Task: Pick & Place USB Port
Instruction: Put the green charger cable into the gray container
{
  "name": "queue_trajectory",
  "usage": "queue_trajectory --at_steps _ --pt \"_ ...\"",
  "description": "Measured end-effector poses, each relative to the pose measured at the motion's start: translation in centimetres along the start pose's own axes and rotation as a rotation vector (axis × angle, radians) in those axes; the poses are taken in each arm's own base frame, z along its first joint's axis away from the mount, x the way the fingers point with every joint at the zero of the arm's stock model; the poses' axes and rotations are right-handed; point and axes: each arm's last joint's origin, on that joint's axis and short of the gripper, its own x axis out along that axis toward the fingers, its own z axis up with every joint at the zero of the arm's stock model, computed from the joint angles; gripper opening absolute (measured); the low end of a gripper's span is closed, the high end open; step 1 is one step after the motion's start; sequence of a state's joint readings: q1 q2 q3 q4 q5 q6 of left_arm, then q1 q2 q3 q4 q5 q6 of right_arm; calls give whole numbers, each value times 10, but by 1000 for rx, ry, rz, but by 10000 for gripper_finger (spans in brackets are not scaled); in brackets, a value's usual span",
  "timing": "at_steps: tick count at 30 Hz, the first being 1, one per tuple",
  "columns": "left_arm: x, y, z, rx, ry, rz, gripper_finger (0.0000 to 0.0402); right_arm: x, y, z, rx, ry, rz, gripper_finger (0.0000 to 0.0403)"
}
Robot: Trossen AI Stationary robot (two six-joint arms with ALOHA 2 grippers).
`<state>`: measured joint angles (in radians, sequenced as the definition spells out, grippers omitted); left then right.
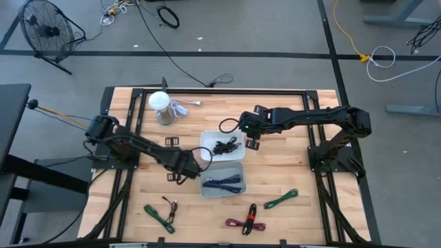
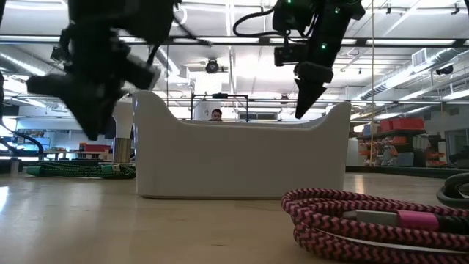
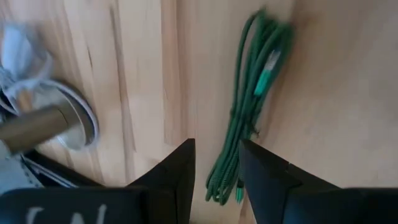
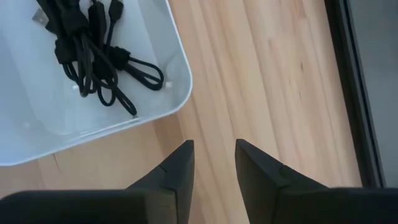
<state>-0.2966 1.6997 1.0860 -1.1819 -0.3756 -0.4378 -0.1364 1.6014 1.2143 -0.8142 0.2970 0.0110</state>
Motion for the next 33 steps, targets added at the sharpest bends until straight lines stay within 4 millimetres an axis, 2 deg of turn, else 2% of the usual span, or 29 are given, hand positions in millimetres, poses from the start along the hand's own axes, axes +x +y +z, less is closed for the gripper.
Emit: queue_trajectory --at_steps 5,13,24,28,33 --pt "19 -6 -8 -2 37 -46 131 0 0 -1 6 6 0 116" --pt "32 -13 -1 48 -69 -155 131 0 0 1 6 -7 0 116" --pt "59 7 0 8 -51 -203 131 0 0 1 11 -14 0 116" --pt "63 13 2 -6 -42 -214 128 0 0 3 12 -27 0 116" --pt "68 21 5 -53 -35 -231 89 0 0 4 10 -43 1 116"
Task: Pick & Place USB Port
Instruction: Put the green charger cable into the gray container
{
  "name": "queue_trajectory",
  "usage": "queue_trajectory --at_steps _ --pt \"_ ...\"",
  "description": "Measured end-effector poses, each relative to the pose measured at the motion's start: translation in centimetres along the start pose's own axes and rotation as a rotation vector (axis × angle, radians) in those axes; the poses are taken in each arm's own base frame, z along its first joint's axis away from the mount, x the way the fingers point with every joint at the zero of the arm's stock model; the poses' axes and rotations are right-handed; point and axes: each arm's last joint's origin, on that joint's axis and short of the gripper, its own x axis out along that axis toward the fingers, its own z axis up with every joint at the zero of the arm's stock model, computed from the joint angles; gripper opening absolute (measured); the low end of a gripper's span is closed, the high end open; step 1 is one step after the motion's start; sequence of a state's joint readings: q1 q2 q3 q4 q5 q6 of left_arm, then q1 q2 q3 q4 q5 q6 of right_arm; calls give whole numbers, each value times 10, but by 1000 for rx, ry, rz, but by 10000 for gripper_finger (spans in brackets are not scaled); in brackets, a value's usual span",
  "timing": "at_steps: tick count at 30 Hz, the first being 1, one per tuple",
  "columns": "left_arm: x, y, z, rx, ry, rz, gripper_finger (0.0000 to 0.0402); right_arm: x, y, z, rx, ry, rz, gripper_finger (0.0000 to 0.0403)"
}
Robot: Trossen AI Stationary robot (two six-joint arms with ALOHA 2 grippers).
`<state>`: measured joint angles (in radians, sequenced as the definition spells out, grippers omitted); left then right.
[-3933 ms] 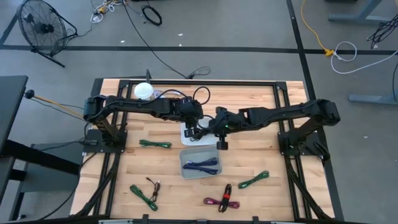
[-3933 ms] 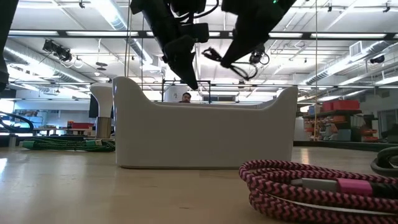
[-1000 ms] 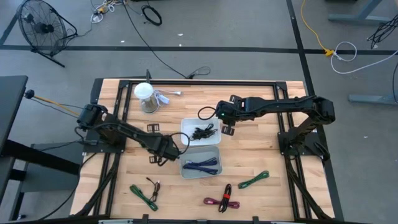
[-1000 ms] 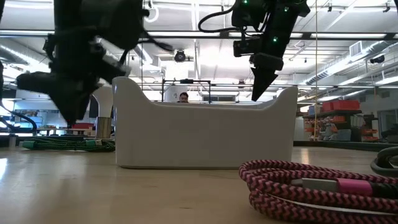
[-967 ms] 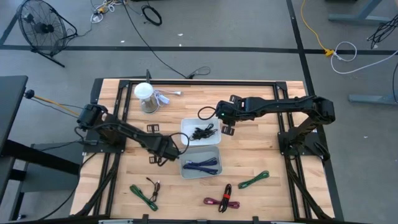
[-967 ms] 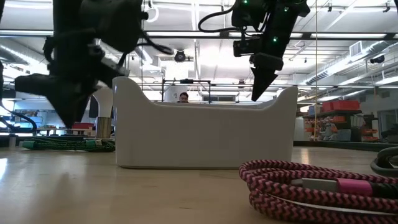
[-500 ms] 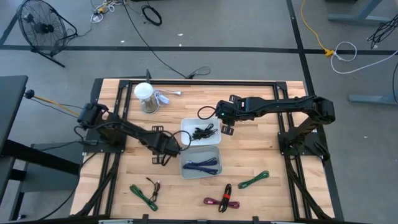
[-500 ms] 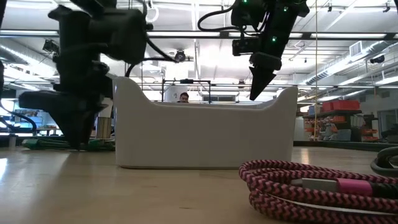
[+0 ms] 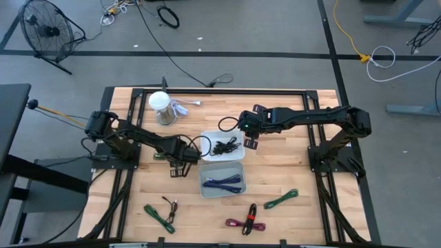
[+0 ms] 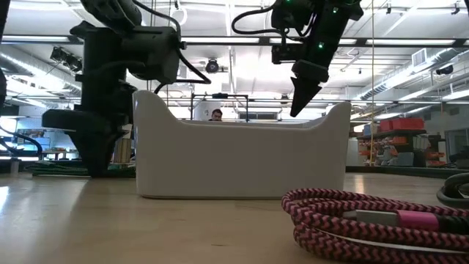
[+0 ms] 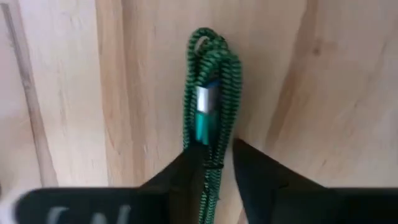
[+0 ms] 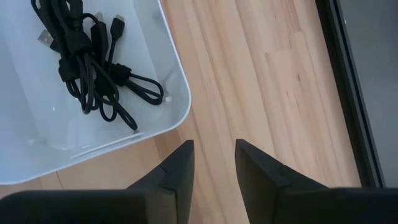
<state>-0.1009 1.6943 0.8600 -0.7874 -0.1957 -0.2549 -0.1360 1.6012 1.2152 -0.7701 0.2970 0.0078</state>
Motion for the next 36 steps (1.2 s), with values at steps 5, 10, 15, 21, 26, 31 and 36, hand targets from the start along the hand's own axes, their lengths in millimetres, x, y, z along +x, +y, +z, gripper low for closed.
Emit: queue_trajectory --at_steps 5,10,15,21,26,31,36 --pt "2 7 3 -77 6 -45 16 0 0 0 -6 -1 0 116" --pt "-1 7 5 -113 15 -48 10 0 0 0 -15 -3 0 116" --pt "-27 2 13 -91 11 -59 9 0 0 0 -23 -3 0 116" --pt "-77 -2 20 -100 -64 -67 9 0 -1 -1 -62 7 -7 116" --pt "-120 -10 21 -117 -169 -120 9 3 -10 -1 -74 19 -21 116" --pt "-167 -29 31 -100 -344 -200 9 7 -25 -2 -53 29 -41 116" --pt "-202 -48 47 -18 -616 -304 8 11 -42 -4 -26 48 -62 116"
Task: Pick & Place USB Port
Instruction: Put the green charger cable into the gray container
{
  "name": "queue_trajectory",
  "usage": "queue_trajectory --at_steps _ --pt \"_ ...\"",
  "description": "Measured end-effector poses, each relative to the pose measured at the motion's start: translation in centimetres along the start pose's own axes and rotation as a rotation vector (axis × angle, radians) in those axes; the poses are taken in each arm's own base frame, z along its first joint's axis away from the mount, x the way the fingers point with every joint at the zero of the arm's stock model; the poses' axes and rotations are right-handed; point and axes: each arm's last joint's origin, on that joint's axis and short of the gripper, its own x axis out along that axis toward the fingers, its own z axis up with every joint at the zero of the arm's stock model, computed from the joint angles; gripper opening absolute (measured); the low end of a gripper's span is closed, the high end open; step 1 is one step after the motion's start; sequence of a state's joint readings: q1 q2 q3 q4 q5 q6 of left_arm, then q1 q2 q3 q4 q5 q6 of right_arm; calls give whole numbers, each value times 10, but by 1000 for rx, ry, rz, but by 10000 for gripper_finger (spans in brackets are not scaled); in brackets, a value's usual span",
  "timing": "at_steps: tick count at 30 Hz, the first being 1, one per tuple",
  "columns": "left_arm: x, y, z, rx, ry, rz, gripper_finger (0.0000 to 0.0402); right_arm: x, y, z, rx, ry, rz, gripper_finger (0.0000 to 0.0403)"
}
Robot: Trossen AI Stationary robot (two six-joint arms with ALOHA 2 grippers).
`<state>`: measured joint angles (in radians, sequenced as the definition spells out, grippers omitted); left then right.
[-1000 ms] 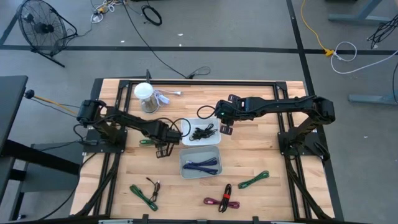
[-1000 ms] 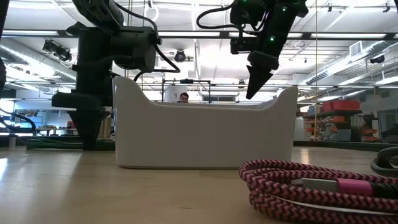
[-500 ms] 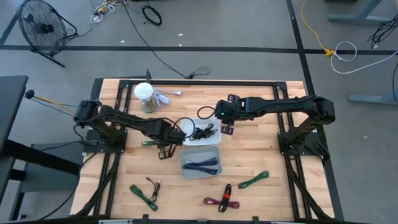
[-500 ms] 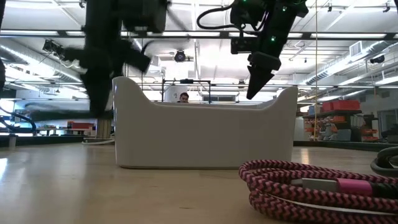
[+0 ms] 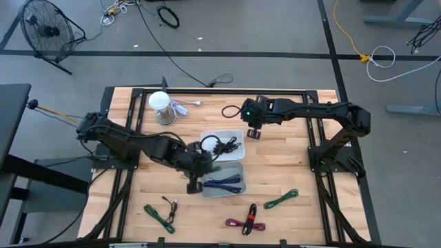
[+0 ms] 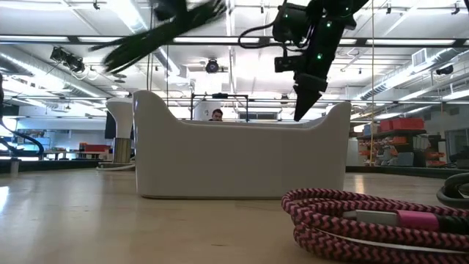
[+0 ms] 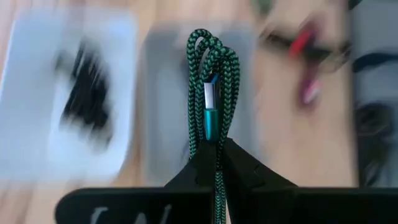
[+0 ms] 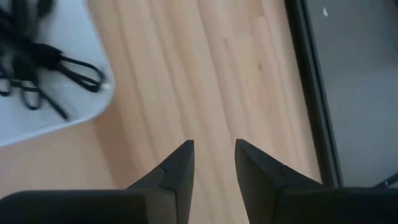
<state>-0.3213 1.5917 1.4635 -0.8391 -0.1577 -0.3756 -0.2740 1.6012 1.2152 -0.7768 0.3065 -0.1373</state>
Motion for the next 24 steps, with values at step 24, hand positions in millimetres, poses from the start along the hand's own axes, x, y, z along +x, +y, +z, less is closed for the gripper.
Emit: queue_trajectory --at_steps 24 --pt "93 -4 21 15 -62 -55 8 11 -41 -14 62 90 -28 116"
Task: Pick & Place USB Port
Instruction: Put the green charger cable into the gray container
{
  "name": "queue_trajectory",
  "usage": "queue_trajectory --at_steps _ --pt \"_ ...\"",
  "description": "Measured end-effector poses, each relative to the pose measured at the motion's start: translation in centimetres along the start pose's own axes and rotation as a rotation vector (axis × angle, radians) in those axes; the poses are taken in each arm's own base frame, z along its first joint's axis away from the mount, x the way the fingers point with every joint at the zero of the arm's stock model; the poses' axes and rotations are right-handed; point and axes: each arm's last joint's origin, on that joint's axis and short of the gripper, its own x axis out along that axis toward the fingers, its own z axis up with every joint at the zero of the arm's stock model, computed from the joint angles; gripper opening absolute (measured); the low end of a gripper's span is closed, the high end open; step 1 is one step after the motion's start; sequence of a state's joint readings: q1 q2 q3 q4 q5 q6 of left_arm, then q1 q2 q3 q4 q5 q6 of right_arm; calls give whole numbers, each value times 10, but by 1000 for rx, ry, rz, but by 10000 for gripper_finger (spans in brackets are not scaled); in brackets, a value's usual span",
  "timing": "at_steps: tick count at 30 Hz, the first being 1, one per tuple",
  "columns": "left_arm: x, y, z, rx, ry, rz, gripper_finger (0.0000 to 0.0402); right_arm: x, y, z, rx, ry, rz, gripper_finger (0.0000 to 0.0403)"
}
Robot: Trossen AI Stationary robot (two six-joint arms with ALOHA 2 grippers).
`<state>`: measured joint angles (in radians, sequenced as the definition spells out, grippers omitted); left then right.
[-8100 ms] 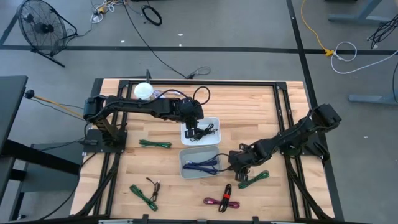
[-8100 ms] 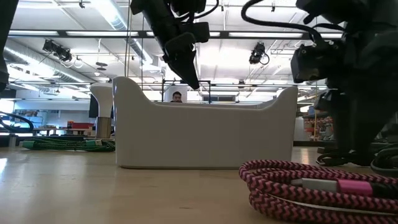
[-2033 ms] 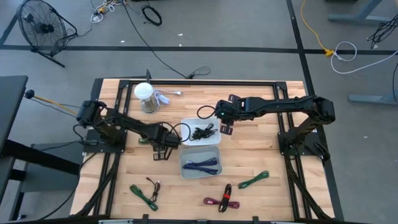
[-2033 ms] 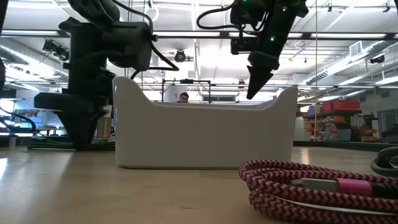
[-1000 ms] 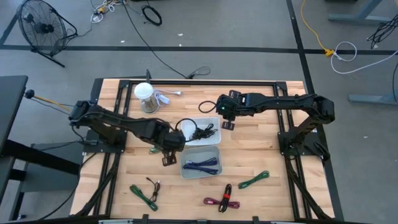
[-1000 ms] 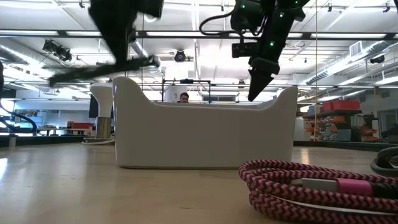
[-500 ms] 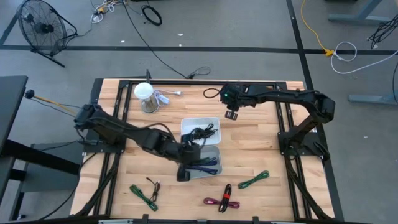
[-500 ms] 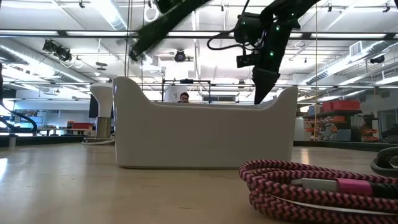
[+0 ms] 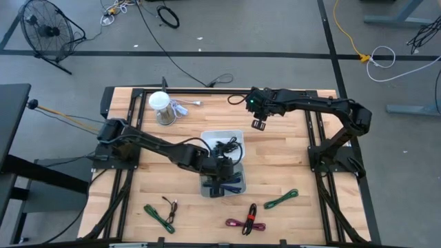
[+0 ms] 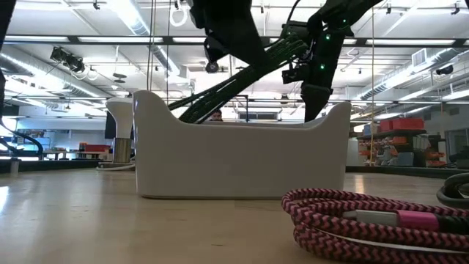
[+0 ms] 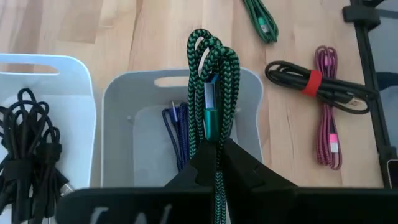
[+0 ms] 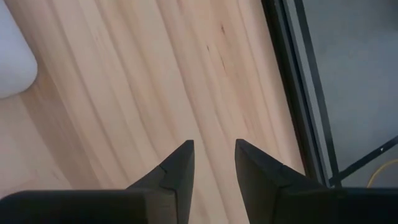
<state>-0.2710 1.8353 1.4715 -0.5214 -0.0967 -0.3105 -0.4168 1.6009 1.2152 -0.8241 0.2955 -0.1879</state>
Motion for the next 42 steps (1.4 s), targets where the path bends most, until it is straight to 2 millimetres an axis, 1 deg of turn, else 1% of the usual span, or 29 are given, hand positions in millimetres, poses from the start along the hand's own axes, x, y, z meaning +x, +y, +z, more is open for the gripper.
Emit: queue_trajectory --at_steps 4,8,16,23,26,30,37,40,42 --pt "0 1 0 -28 6 -7 9 1 -3 -1 -1 2 -3 116" --pt "0 2 -1 -74 13 -2 30 2 -7 -1 4 -2 5 116" --pt "0 3 -2 -65 20 17 57 4 -12 -1 9 -20 66 116" --pt "0 6 -7 -63 62 76 87 5 -16 -2 19 -15 62 116" --pt "0 9 -5 -65 44 119 97 6 -17 -3 23 -16 61 116" --pt "0 11 -4 -35 25 163 100 6 -17 -2 12 -17 60 116" --pt "0 10 2 1 -25 121 99 7 -23 -4 17 -11 45 116" --pt "6 7 4 44 -43 70 99 8 -28 -5 31 -9 39 116" --pt "17 6 3 54 -38 52 99 9 -31 -6 44 -5 37 116"
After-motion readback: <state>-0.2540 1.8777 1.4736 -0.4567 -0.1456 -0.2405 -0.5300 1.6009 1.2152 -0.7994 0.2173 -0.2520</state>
